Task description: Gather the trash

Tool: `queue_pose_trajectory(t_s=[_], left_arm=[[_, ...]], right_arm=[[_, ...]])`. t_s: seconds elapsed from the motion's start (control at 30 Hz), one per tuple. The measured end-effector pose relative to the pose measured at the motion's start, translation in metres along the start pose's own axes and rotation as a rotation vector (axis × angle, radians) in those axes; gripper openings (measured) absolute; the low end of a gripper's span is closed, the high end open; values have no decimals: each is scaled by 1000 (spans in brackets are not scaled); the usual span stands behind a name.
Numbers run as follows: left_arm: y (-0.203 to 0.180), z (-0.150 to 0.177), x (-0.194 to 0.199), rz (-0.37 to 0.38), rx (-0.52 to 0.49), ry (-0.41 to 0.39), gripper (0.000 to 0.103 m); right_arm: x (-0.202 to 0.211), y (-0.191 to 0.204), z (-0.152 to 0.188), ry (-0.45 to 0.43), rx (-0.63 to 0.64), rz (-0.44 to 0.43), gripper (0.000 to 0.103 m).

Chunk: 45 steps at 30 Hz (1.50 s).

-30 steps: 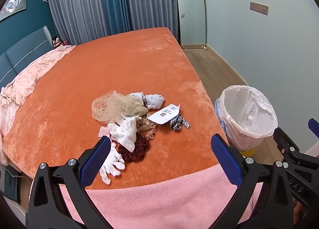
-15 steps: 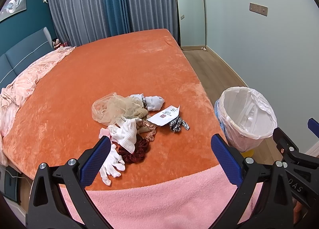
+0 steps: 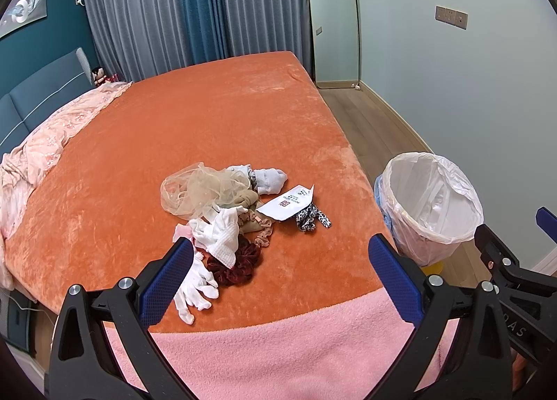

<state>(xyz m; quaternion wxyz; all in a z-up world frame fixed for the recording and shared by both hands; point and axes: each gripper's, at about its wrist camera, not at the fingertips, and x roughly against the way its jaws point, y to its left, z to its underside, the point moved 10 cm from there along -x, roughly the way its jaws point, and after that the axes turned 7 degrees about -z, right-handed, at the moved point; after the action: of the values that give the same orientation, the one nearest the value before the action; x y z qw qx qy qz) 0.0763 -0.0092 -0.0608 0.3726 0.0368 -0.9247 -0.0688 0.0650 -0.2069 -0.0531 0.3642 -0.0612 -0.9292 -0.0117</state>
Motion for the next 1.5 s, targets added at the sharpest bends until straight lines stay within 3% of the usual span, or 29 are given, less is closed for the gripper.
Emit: queue_pose_trajectory(t_s=[1.5], left_arm=[[8,0,-3,5,26,5,96]], right_arm=[[2,4,-3,-4,6,3,96]])
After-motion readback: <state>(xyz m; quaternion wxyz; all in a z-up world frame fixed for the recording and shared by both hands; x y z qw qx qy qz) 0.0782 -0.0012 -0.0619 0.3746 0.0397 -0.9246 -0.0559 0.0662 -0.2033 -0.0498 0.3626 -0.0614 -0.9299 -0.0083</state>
